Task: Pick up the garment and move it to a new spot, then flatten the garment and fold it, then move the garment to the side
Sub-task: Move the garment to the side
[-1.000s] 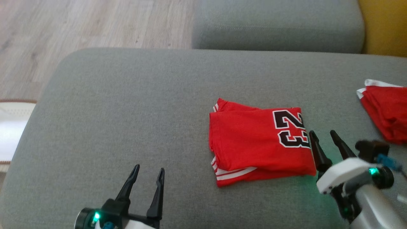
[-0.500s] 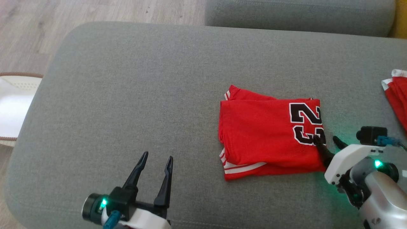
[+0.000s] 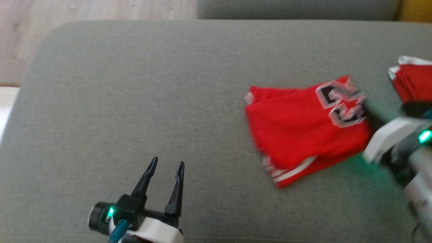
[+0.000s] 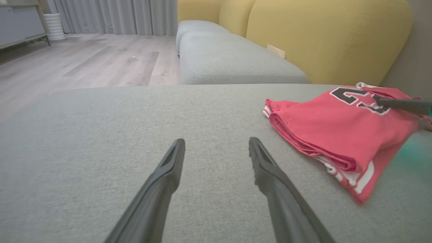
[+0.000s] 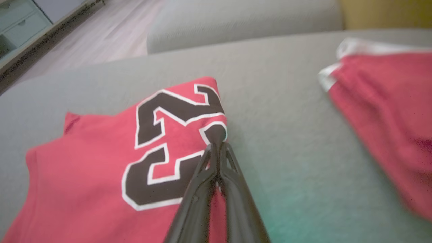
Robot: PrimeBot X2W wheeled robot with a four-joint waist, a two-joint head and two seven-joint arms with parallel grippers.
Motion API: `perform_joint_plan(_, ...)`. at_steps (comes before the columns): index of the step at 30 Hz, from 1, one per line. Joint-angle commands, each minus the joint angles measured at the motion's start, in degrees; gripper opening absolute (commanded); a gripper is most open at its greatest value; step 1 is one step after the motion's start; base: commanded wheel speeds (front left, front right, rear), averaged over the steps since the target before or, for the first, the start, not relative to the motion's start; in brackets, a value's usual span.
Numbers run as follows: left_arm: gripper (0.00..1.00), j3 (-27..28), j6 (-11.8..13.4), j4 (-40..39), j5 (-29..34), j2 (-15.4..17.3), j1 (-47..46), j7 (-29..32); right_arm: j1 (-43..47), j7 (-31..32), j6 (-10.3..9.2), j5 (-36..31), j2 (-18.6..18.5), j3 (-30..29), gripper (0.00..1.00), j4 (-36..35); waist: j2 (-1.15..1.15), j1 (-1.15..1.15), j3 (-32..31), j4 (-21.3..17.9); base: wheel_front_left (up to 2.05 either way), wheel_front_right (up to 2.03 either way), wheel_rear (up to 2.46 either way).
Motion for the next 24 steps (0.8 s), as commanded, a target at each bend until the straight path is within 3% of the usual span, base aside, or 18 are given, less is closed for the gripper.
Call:
perform_joint_plan(1, 1.0, 1.19, 0.59, -2.18, -0.68, -0.49, -3.13, -0.69, -4.47, -0.96, -0.05, -1.19, -3.6, -1.07, 0.0, -1.8, 0.0, 0.0, 1.76, -2.41, 0.0, 0.0, 0.0)
perform_joint_plan(8, 1.0, 0.78, 2.49, -2.88, -1.83, -0.49, -5.21, -0.69, -11.35, 0.01, -0.05, -5.32, -9.25, -4.95, 0.0, -1.62, 0.0, 0.0, 4.76, -5.32, 0.0, 0.0, 0.0)
perform_joint_plan(13, 1.0, 1.01, 2.45, -2.91, -1.54, -0.49, -6.92, -0.69, -15.94, 2.73, -0.05, -11.02, -13.54, -7.19, 0.0, -1.7, 0.0, 0.0, 7.36, -6.59, 0.0, 0.0, 0.0)
perform_joint_plan(18, 1.0, 0.87, 2.04, -3.31, -1.54, -0.49, -8.34, -0.69, -18.89, 4.97, -0.05, -15.95, -16.24, -12.14, 0.0, -2.48, 0.0, 0.0, 9.82, -6.86, 0.0, 0.0, 0.0)
perform_joint_plan(22, 1.0, 0.35, 1.81, -3.69, -1.58, -0.49, -9.09, -0.69, -18.75, 7.95, -0.05, -21.26, -16.35, -18.62, 0.0, -2.96, 0.0, 0.0, 10.99, -6.57, 0.0, 0.0, 0.0)
perform_joint_plan(23, 1.0, 0.29, 1.73, -3.63, -1.59, -0.49, -9.22, -0.69, -18.33, 8.84, -0.05, -23.14, -16.15, -20.18, 0.14, -2.91, 0.0, 0.0, 11.11, -6.48, 0.0, 0.0, 0.0)
perform_joint_plan(24, 1.0, 0.29, 1.66, -3.53, -1.59, -0.49, -9.33, -0.69, -17.88, 9.44, -0.05, -25.26, -15.76, -21.88, 0.72, -3.02, 0.0, 0.0, 11.18, -6.4, 0.0, 0.0, 0.0)
